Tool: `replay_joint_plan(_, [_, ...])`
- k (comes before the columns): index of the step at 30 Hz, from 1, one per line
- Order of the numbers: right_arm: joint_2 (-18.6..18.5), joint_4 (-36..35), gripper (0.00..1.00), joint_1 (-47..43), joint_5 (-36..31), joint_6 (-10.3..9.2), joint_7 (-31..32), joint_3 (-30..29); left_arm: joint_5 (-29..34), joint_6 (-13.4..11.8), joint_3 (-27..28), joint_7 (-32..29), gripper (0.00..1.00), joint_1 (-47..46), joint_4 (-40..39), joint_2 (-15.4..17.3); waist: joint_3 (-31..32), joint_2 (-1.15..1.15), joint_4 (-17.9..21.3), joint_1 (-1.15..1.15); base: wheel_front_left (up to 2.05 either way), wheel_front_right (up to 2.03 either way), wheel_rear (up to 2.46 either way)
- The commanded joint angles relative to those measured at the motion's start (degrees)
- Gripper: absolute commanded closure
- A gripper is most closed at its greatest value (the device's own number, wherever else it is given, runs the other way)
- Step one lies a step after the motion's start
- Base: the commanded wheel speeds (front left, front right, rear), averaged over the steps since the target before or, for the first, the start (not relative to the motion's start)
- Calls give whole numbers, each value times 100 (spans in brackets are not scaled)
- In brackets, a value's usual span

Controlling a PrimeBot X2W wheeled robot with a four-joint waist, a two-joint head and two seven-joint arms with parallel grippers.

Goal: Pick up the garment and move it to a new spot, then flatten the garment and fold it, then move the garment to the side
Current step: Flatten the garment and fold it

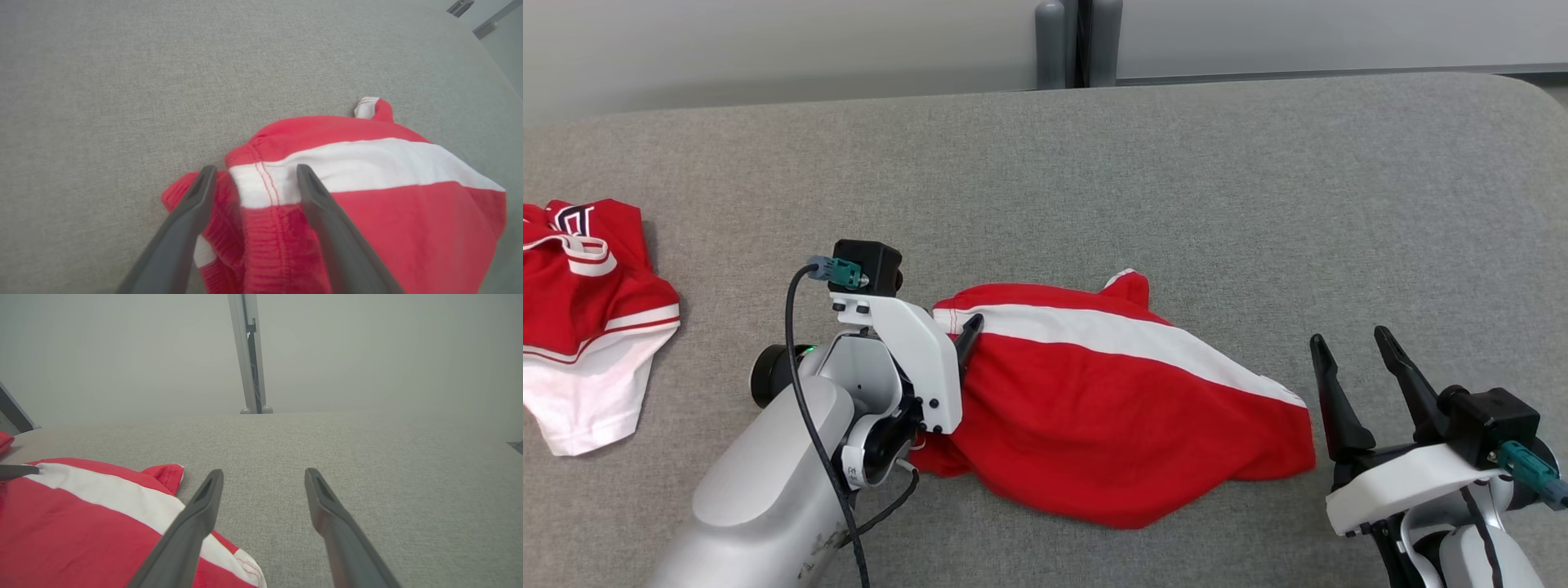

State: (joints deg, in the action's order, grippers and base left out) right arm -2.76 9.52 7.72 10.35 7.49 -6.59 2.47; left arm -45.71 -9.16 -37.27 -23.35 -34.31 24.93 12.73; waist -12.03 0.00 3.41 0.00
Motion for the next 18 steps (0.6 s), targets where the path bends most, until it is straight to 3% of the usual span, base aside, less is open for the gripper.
replay_joint_plan(1, [-25,23,0,85,31,1,-59,-4,-12,-56,-12,-100,0,-1,-136,61,-13,0,-27,0,0,0,0])
replay_joint_plan(5, [-25,53,0,87,39,0,-66,3,-23,-109,-48,-232,3,94,-365,126,-21,0,-63,0,0,0,0])
replay_joint_plan(6, [-25,66,0,95,50,1,-88,9,-19,-145,-84,-322,25,136,-523,180,-25,0,-78,0,0,0,0])
replay_joint_plan(7, [-25,66,0,95,50,1,-88,9,-19,-145,-84,-322,25,136,-523,180,-25,0,-78,0,0,0,0])
replay_joint_plan(9, [-26,76,0,102,55,0,-101,15,-57,-183,-97,-405,49,188,-689,211,-34,0,-87,0,0,0,0])
replay_joint_plan(10, [-26,80,0,103,57,0,-106,15,-69,-177,-116,-457,52,215,-762,233,-39,0,-89,0,0,0,0])
replay_joint_plan(16, [-25,118,0,152,73,1,-131,51,-172,-265,-71,-517,46,324,-1032,220,-77,0,-59,0,0,0,0])
replay_joint_plan(18, [-25,132,0,193,79,1,-138,62,-204,-298,-57,-509,33,320,-1017,180,-97,0,-28,0,0,0,0])
